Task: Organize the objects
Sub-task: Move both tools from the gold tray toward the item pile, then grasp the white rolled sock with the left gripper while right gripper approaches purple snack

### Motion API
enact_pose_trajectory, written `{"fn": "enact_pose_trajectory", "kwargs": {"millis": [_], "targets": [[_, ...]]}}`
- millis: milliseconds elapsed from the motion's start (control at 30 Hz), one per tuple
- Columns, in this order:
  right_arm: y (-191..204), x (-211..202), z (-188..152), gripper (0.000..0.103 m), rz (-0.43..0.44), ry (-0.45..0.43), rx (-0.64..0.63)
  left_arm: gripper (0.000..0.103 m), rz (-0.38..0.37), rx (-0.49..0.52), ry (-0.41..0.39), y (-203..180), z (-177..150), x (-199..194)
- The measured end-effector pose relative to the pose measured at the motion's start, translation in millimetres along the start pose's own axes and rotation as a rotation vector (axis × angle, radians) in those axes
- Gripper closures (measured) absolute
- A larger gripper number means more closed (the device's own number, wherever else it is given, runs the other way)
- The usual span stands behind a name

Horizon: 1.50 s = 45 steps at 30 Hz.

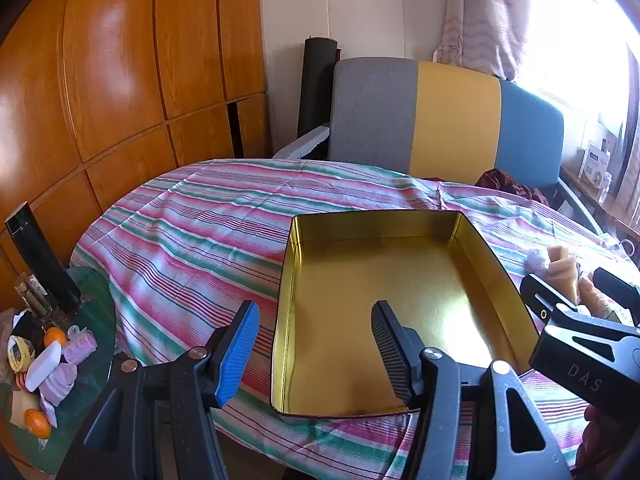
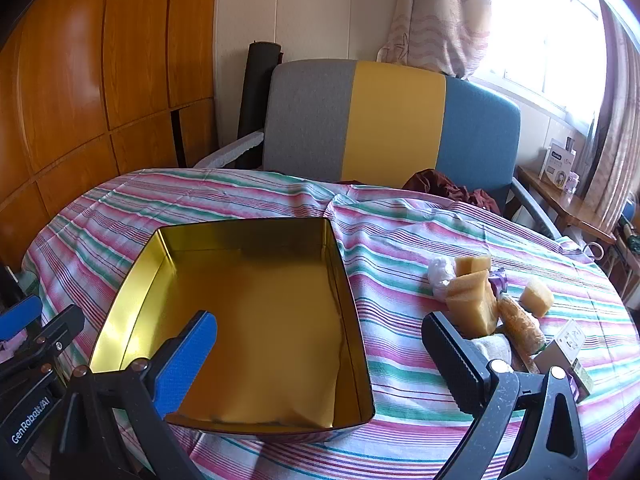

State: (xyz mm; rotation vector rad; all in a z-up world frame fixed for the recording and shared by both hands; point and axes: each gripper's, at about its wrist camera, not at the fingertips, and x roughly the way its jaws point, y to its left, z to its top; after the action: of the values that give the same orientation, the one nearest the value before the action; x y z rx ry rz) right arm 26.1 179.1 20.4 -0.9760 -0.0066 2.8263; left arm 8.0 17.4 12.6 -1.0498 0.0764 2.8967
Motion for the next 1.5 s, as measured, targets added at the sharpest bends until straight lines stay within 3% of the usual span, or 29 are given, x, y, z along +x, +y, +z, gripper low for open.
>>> {"fn": "enact_pose_trajectory", "kwargs": {"millis": [400, 467, 600, 667, 900, 1233, 1367, 1500], "targets": [[-10.0, 8.6, 0.7, 0.000, -0.010, 0.012, 0.000, 0.044, -0.043, 0.028, 0.026, -10.6, 2.3, 7.7], [-14.6, 9.4, 1.4, 0.000, -0.018, 0.009, -0.001, 0.044, -0.098, 0.040, 0.041, -14.7, 3.8, 9.8], [-31.3, 13.3, 1.6, 0.000, -0.038, 0.024, 0.011, 0.037, -0.336, -0.003, 0.125, -18.1, 7.2, 16.3], [-43.6, 14.6, 0.9, 0.000, -0.056, 0.035, 0.024, 0.037, -0.349, 0.021, 0.115, -28.7, 6.9, 16.1], [-103.8, 13.5, 0.4, 0.000, -0.144, 0.055, 0.095, 0.037, -0.439, 0.119, 0.156, -65.3, 8.4, 21.7], [-245.9, -6.2, -12.3, 0.000, -0.278, 0.096, 0.337, 0.037, -0.544, 0.287, 0.234, -129.4, 13.3, 27.3], [-295.6, -10.8, -24.4, 0.000, -0.283, 0.098, 0.437, 0.037, -0.605, 0.332, 0.288, -154.4, 11.7, 30.1], [-342.7, -14.0, -43.6, 0.000, -0.293, 0.075, 0.553, 0.037, -0.716, 0.387, 0.301, -191.1, 12.7, 29.0]]}}
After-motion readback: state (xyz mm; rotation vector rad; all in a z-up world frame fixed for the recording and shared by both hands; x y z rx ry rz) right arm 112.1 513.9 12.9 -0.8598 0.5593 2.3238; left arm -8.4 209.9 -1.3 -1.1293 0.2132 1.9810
